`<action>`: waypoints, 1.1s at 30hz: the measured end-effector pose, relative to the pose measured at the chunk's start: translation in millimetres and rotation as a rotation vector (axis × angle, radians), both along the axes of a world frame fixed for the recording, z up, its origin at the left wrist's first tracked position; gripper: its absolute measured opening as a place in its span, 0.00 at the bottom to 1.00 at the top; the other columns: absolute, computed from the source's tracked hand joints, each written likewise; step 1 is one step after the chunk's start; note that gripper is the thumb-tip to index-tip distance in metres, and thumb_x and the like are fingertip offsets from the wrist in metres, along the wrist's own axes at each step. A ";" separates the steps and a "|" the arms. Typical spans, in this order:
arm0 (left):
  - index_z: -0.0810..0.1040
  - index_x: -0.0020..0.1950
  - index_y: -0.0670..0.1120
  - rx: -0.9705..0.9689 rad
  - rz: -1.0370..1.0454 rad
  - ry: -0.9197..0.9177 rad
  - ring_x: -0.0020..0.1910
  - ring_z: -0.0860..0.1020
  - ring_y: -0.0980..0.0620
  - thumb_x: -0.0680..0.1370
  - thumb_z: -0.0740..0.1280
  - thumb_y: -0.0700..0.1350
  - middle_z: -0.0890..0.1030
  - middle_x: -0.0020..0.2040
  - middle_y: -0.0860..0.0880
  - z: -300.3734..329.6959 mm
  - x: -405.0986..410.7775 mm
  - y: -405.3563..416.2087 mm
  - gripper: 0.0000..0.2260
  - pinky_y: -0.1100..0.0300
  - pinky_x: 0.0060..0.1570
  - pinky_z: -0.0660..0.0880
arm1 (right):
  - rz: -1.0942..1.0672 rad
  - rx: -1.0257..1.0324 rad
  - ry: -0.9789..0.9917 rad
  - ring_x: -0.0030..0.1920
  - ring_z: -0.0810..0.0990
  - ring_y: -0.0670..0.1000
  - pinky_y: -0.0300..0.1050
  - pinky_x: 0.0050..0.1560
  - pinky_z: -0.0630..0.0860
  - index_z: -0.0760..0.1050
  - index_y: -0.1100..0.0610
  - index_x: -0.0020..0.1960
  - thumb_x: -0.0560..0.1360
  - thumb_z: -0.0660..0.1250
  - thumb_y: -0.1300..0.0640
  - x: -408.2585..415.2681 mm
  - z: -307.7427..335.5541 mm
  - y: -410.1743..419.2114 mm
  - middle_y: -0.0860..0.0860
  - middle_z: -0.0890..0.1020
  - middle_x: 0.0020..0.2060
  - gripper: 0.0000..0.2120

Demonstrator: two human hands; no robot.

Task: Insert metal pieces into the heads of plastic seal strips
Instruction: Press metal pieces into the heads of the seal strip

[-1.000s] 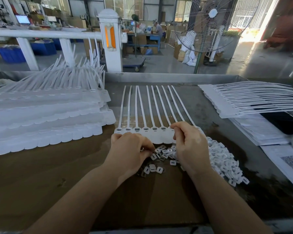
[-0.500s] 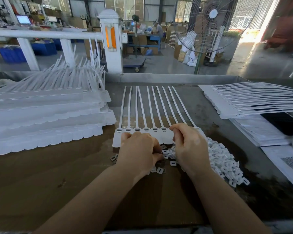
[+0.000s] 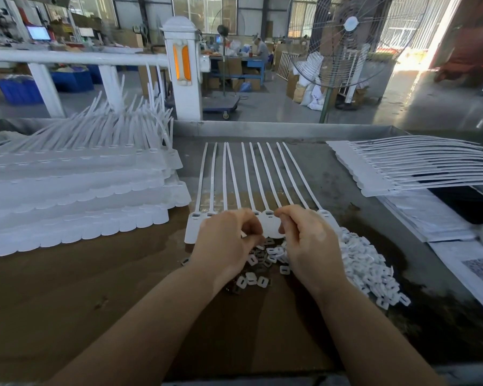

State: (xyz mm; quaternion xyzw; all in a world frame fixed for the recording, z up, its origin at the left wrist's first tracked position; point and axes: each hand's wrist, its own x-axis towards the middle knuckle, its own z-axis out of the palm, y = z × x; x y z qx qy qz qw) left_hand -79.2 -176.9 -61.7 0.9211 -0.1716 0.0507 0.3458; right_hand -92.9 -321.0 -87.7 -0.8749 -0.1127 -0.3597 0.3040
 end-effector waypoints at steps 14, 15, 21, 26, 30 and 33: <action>0.75 0.42 0.54 -0.283 0.083 0.155 0.48 0.79 0.56 0.74 0.70 0.44 0.83 0.40 0.56 3.2 1.3 4.8 0.06 0.46 0.63 0.67 | 0.224 -0.082 -0.031 0.44 0.80 0.51 0.47 0.44 0.79 0.80 0.62 0.48 0.69 0.71 0.65 -2.5 1.9 4.1 0.52 0.83 0.42 0.08; 0.76 0.43 0.54 -0.296 0.078 0.162 0.48 0.79 0.55 0.74 0.70 0.44 0.83 0.40 0.56 2.9 2.0 4.9 0.06 0.46 0.63 0.67 | 0.225 -0.082 -0.034 0.43 0.80 0.51 0.47 0.45 0.79 0.80 0.62 0.48 0.68 0.71 0.65 -2.4 1.7 4.0 0.52 0.83 0.42 0.08; 0.76 0.46 0.52 -0.369 0.044 0.232 0.48 0.80 0.54 0.73 0.71 0.42 0.84 0.40 0.55 0.3 3.4 8.7 0.07 0.47 0.62 0.69 | 0.229 -0.100 -0.014 0.43 0.79 0.51 0.47 0.45 0.78 0.80 0.62 0.47 0.67 0.72 0.67 -1.6 1.2 4.4 0.52 0.82 0.41 0.09; 0.75 0.44 0.56 -0.250 0.111 0.117 0.48 0.79 0.56 0.74 0.70 0.47 0.82 0.43 0.58 0.8 10.2 16.0 0.06 0.46 0.62 0.68 | 0.141 -0.114 -0.001 0.45 0.80 0.52 0.46 0.47 0.78 0.81 0.62 0.46 0.69 0.71 0.68 -1.8 1.0 3.7 0.53 0.82 0.42 0.06; 0.74 0.44 0.59 -0.121 0.234 -0.037 0.48 0.76 0.58 0.76 0.68 0.49 0.80 0.46 0.60 -2.5 16.0 25.1 0.05 0.54 0.61 0.60 | 0.126 -0.119 -0.004 0.43 0.78 0.52 0.47 0.45 0.77 0.79 0.62 0.43 0.72 0.69 0.68 -1.3 1.4 3.7 0.52 0.81 0.39 0.03; 0.76 0.49 0.59 0.025 0.270 -0.099 0.51 0.73 0.57 0.77 0.66 0.50 0.79 0.47 0.61 -8.8 16.7 26.1 0.03 0.58 0.53 0.53 | 0.098 -0.105 -0.012 0.42 0.77 0.52 0.45 0.44 0.75 0.78 0.62 0.42 0.73 0.68 0.67 -1.5 1.7 2.7 0.52 0.80 0.39 0.02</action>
